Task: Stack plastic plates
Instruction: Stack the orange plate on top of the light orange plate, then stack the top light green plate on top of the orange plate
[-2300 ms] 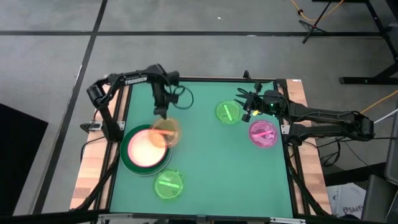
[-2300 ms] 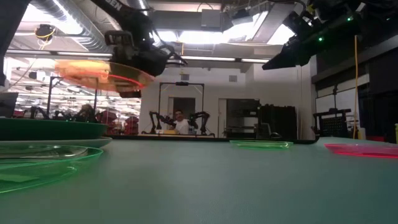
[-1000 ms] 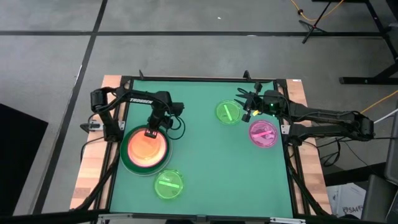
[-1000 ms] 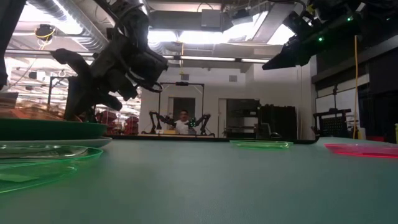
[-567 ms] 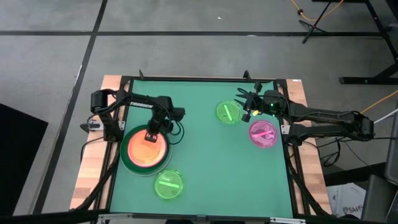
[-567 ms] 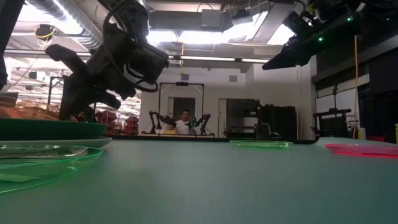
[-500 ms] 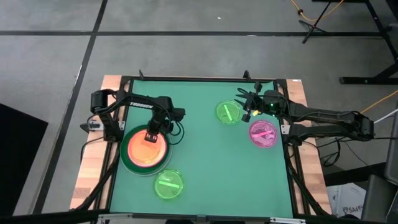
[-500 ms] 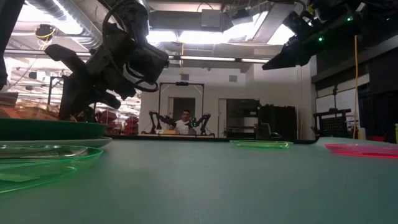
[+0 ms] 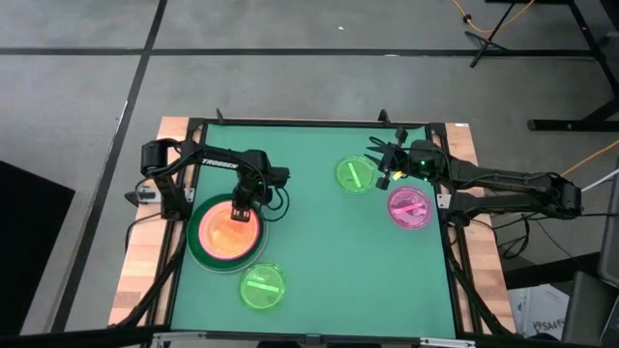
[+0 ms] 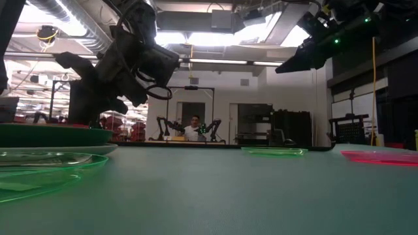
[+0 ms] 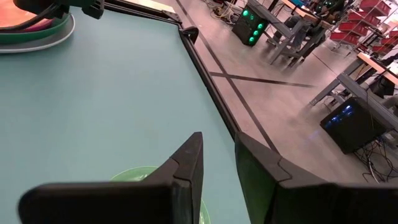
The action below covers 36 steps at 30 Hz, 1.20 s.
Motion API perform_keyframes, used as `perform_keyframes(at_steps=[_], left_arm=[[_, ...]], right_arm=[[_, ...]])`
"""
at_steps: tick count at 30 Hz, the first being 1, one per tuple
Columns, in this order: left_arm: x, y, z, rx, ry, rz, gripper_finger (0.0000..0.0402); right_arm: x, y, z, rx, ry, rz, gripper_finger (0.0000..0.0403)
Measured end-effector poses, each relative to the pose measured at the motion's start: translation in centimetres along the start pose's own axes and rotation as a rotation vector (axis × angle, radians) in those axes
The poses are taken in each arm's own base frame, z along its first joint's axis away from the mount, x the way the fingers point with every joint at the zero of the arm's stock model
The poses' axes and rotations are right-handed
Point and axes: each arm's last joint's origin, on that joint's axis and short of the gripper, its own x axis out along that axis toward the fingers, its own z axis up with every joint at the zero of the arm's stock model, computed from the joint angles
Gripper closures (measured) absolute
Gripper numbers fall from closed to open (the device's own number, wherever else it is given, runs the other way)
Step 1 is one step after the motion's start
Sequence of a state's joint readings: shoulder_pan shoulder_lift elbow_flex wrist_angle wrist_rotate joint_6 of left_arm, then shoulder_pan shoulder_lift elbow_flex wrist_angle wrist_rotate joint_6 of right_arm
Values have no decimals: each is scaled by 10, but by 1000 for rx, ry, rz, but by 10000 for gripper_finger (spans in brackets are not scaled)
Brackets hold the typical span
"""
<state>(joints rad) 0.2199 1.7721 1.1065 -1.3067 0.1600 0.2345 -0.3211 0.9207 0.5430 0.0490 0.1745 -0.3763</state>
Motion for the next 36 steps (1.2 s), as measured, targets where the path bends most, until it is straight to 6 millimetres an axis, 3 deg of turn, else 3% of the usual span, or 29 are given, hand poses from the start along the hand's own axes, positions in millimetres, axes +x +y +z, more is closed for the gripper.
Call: perform_keyframes(at_steps=[12, 19, 26, 36], left_arm=[[0, -1, -5, -7, 49, -12, 319], [-12, -6, -16, -24, 8, -19, 319], [-32, -10, -19, -78, -239, 25, 319], [-55, -8, 9, -33, -664, 84, 319]], right_arm=[[0, 0, 0, 0, 0, 0, 319], [0, 0, 0, 0, 1, 0, 319], [0, 0, 0, 0, 0, 0, 319], [0, 0, 0, 2, -1, 0, 320]])
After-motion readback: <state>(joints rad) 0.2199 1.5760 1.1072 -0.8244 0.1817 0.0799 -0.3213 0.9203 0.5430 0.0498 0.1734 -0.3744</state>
